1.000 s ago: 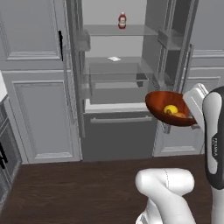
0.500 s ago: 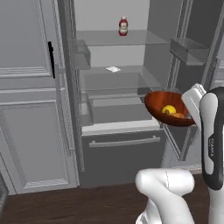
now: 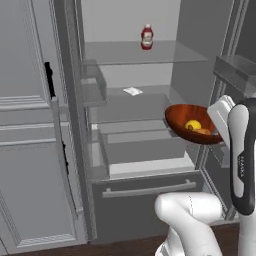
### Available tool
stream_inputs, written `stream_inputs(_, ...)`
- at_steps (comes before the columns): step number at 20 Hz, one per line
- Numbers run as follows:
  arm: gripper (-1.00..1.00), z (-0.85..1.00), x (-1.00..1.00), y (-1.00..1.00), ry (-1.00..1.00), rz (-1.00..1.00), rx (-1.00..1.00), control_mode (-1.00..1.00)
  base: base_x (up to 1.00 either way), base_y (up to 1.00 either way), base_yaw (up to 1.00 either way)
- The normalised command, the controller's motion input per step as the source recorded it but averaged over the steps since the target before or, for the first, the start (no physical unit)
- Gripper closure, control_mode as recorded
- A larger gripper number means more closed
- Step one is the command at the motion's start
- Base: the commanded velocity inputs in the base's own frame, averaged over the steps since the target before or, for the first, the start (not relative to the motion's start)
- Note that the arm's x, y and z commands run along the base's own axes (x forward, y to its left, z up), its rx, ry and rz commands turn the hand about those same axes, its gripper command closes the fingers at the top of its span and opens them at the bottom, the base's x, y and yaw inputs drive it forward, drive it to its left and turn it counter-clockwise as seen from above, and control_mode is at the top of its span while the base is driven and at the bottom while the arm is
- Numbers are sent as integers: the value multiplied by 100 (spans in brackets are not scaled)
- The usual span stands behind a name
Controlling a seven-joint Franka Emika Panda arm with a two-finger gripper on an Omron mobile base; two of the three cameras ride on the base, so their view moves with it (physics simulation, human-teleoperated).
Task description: Pick the chicken drumstick and lemon from their plates and place them in the bowl. Then put the bowl in the fridge.
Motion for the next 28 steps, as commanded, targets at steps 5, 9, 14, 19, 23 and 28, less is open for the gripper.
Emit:
stream_inputs(5, 100, 0, 0, 0, 0, 0, 0, 100, 42, 10, -5)
stream_inputs(9, 100, 0, 0, 0, 0, 0, 0, 100, 40, 11, -4)
stream_inputs(14, 100, 0, 0, 0, 0, 0, 0, 100, 91, 21, -6)
stream_inputs(19, 100, 0, 0, 0, 0, 0, 0, 100, 69, 22, -3)
stream_inputs(23, 100, -24, 1, 0, -1, 0, 0, -100, 7, 6, 0)
stream_inputs(28, 100, -77, 56, 5, -5, 0, 1, -100, 0, 0, 0)
